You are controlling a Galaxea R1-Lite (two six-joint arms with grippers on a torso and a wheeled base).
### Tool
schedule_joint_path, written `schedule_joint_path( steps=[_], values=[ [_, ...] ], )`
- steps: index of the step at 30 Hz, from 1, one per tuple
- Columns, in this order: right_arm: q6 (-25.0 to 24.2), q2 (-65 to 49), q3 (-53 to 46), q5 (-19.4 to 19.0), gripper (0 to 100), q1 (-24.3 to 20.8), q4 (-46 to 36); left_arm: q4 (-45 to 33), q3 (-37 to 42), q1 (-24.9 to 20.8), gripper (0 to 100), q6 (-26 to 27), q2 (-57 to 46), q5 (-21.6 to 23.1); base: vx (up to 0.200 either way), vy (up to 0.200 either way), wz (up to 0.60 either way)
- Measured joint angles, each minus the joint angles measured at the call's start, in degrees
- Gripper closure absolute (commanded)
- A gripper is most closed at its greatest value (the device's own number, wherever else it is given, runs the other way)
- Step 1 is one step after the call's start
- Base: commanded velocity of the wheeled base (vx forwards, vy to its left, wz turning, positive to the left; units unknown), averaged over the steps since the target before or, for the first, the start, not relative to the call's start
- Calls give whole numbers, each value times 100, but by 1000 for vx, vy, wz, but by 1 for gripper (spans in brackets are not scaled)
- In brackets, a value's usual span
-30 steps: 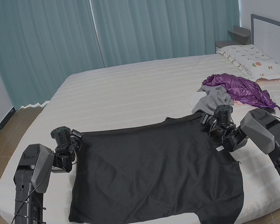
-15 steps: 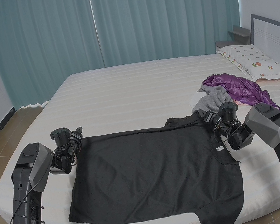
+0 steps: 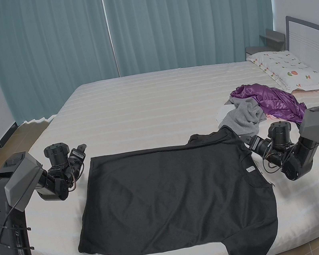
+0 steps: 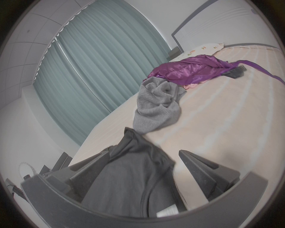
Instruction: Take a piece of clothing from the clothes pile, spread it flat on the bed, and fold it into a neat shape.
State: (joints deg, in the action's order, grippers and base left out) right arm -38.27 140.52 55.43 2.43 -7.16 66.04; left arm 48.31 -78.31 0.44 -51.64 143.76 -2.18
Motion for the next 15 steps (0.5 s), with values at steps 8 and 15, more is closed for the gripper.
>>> schedule_joint_path(
  steps=[8, 15],
  values=[
    [-202, -990, -2037, -406, 0, -28, 560, 93, 1916, -23, 0, -6, -1100, 366, 0, 0, 0],
    [-717, -1560, -3178, -663, 0, -146, 903, 188, 3593, -158, 0, -11, -2016, 661, 0, 0, 0]
  ],
)
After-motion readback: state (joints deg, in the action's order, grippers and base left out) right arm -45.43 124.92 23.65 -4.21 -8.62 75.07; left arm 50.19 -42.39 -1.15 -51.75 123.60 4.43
